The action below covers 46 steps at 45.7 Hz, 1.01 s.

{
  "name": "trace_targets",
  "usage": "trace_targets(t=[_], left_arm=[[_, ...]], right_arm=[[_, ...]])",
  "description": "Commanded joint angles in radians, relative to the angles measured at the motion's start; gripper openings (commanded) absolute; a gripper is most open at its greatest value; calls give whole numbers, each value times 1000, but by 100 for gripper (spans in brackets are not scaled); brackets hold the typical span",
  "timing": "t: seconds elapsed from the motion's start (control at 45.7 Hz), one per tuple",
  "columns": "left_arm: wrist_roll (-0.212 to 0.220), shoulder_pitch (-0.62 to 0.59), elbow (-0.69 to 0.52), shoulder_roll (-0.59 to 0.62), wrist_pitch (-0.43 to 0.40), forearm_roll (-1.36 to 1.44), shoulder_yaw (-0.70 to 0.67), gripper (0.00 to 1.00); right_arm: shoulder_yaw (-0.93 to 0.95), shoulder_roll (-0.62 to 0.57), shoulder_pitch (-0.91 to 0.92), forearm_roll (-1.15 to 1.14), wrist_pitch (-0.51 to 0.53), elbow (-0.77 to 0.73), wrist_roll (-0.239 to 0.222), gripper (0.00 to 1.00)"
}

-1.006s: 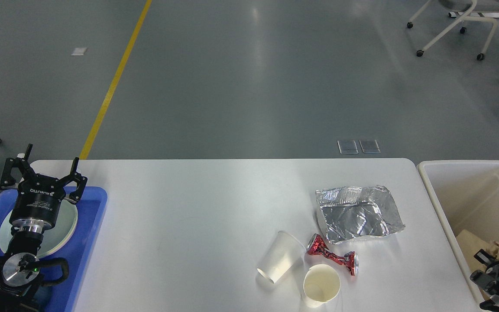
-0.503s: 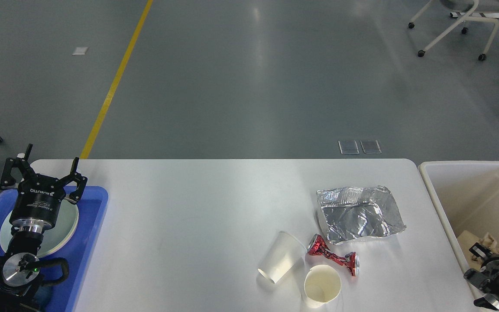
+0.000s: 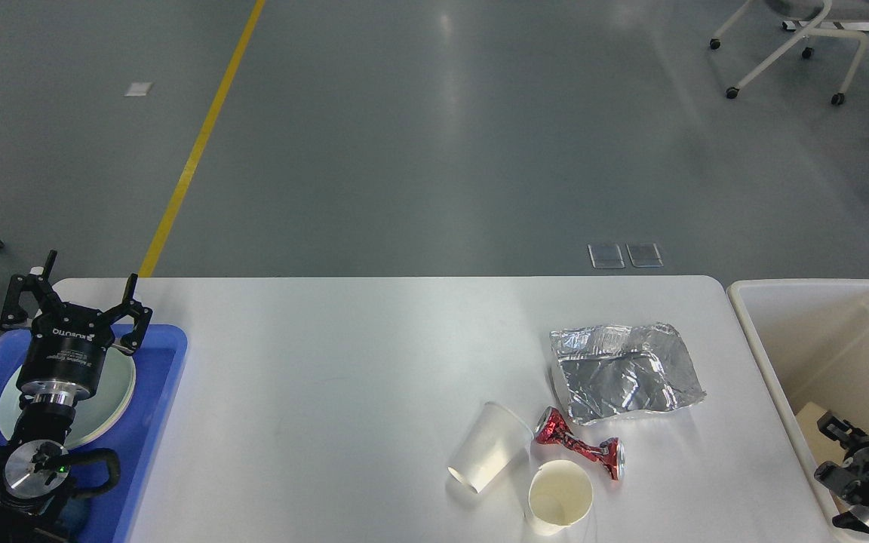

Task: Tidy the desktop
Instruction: 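Release the crumpled paper inside the bin with the right gripper, then raise the right gripper and move it over the silver foil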

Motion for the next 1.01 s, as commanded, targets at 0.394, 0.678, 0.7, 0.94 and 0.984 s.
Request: trace_targets(t=[0.394, 0.678, 0.7, 0.94, 0.984], left_arm=[[0, 0, 0, 0, 0, 0, 0, 97], [0, 0, 0, 0, 0, 0, 0, 97], [0, 0, 0, 0, 0, 0, 0, 97], [0, 0, 0, 0, 0, 0, 0, 97], [0, 0, 0, 0, 0, 0, 0, 97]], right_arm=[[-115, -241, 429, -286, 355, 378, -15, 100], [-436, -253, 927, -329, 604, 689, -15, 100], [-457, -249, 970, -329, 624, 717, -15, 100], [-562, -138, 1332, -310, 829, 970, -17, 100], [-585, -112, 1423, -252, 875, 1029, -17, 100]])
